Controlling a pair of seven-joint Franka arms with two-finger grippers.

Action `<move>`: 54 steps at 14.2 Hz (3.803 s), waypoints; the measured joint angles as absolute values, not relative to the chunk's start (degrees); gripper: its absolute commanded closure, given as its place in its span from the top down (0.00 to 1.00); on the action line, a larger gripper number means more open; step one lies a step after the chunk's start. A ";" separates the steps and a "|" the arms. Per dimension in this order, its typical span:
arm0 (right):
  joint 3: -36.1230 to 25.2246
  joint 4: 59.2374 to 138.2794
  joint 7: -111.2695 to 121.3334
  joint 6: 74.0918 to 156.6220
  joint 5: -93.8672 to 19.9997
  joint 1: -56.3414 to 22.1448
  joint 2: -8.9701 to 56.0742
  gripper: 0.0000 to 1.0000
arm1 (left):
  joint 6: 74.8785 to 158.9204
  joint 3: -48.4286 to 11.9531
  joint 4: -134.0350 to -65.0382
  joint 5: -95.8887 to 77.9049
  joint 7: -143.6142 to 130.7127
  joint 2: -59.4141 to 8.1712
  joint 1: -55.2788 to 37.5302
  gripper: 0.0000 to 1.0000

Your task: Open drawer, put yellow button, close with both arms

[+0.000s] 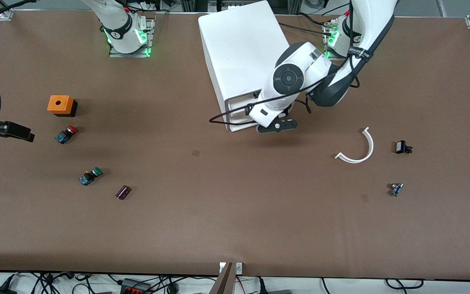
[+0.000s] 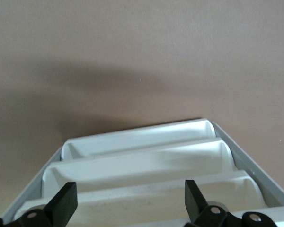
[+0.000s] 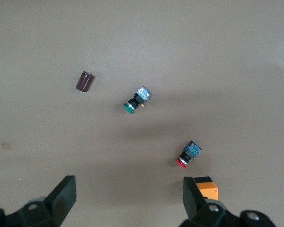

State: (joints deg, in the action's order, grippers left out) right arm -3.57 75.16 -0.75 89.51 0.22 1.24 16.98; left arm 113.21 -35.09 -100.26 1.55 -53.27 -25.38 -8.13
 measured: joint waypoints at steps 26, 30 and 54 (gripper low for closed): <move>-3.04 96.66 2.60 95.27 1.30 2.07 1.28 1.00 | 102.07 -35.95 -89.71 12.03 -23.75 -23.56 11.68 1.00; -2.96 96.68 2.61 95.20 1.30 2.04 1.24 1.00 | 97.60 -35.87 -82.58 14.58 -10.32 -23.25 15.55 1.00; -2.68 97.41 2.66 95.16 1.30 2.01 1.17 1.00 | 100.62 -2.35 -97.73 0.85 8.27 -0.61 -3.34 1.00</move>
State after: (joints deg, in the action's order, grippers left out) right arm -2.68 97.41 2.66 95.16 1.30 2.01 1.17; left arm 100.62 -2.35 -97.73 0.85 8.27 -0.61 -3.34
